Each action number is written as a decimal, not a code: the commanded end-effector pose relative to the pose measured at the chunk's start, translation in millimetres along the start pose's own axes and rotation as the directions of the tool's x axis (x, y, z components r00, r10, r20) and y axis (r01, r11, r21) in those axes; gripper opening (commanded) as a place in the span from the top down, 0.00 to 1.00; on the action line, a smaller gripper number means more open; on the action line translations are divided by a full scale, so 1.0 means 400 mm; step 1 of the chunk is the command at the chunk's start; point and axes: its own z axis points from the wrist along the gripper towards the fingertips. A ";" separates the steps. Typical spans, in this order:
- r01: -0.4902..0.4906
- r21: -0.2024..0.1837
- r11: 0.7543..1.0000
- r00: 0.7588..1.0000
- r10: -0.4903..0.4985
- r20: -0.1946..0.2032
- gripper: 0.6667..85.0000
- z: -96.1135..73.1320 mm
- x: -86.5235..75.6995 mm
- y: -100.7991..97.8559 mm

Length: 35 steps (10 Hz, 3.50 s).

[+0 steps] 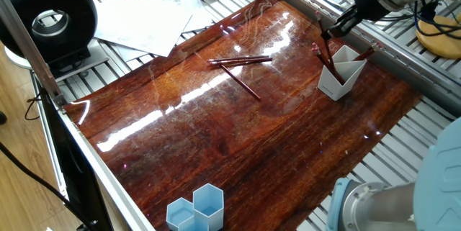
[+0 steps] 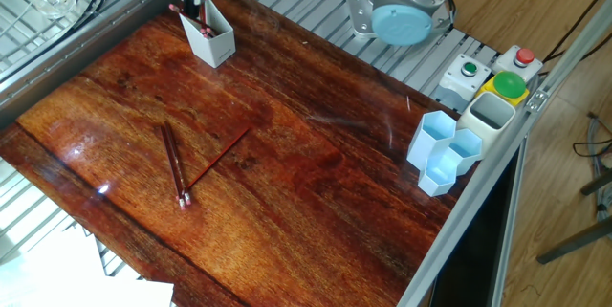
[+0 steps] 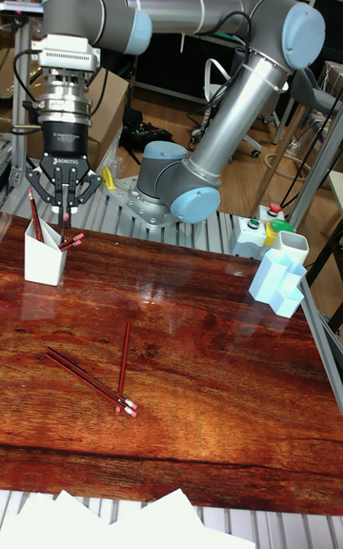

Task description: Put the pen into the pen holder

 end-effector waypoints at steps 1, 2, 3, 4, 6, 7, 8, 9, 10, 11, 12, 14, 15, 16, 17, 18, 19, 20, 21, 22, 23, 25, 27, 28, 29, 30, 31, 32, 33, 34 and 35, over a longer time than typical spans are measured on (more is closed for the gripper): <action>-0.019 0.008 1.000 1.000 0.019 0.011 1.00 0.005 0.001 -0.001; -0.021 0.010 1.000 1.000 0.021 0.011 1.00 0.007 0.003 -0.003; -0.030 0.012 0.999 1.000 0.030 0.009 1.00 0.010 0.007 -0.003; -0.043 0.015 0.999 0.999 0.042 0.008 1.00 0.015 0.011 -0.002; -0.055 0.011 0.998 0.998 0.055 0.002 1.00 0.023 0.019 0.001; -0.060 0.005 0.998 0.998 0.060 -0.007 1.00 0.025 0.025 0.006; -0.072 0.000 0.997 0.997 0.072 -0.027 1.00 0.027 0.039 0.011; -0.075 -0.001 0.997 0.996 0.075 -0.057 0.98 0.024 0.057 0.015; -0.068 -0.008 0.998 0.994 0.068 -0.085 0.89 0.020 0.073 0.022; -0.051 -0.006 0.999 0.993 0.050 -0.111 0.76 0.016 0.088 0.020; -0.047 -0.008 0.999 0.991 0.046 -0.129 0.72 0.011 0.098 0.022; -0.041 0.008 0.999 0.986 0.042 -0.163 0.70 0.001 0.117 0.013; -0.047 0.016 0.999 0.982 0.049 -0.180 0.70 -0.007 0.125 0.012; -0.058 0.035 0.998 0.976 0.064 -0.208 0.72 -0.026 0.138 0.010; -0.073 0.054 0.996 0.965 0.084 -0.247 0.73 -0.050 0.155 0.013; -0.090 0.066 0.994 0.954 0.106 -0.280 0.74 -0.076 0.162 0.024; -0.099 0.090 0.991 0.936 0.123 -0.330 0.81 -0.111 0.175 0.028; -0.081 0.122 0.989 0.912 0.123 -0.391 0.87 -0.150 0.187 0.016; -0.073 0.163 0.984 0.874 0.142 -0.466 0.94 -0.195 0.203 0.009; -0.061 0.201 0.978 0.845 0.157 -0.511 1.00 -0.234 0.205 0.013; -0.036 0.216 0.976 0.838 0.147 -0.526 1.00 -0.253 0.202 0.008; 0.054 0.218 0.974 0.815 0.084 -0.574 1.00 -0.259 0.216 -0.035; 0.156 0.161 0.975 0.765 -0.016 -0.644 1.00 -0.255 0.237 -0.061; 0.180 0.165 0.970 0.756 -0.029 -0.654 1.00 -0.258 0.239 -0.074; 0.195 0.163 0.967 0.752 -0.041 -0.658 1.00 -0.260 0.240 -0.080; 0.221 0.136 0.966 0.745 -0.077 -0.663 1.00 -0.259 0.240 -0.078; 0.250 0.110 0.962 0.743 -0.117 -0.659 1.00 -0.255 0.234 -0.077; 0.254 0.079 0.964 0.749 -0.144 -0.646 1.00 -0.245 0.228 -0.062; 0.217 0.066 0.974 0.776 -0.131 -0.617 1.00 -0.228 0.215 -0.037; 0.207 0.069 0.976 0.789 -0.125 -0.602 1.00 -0.221 0.206 -0.033; 0.230 0.031 0.973 0.766 -0.161 -0.622 1.00 -0.229 0.221 -0.025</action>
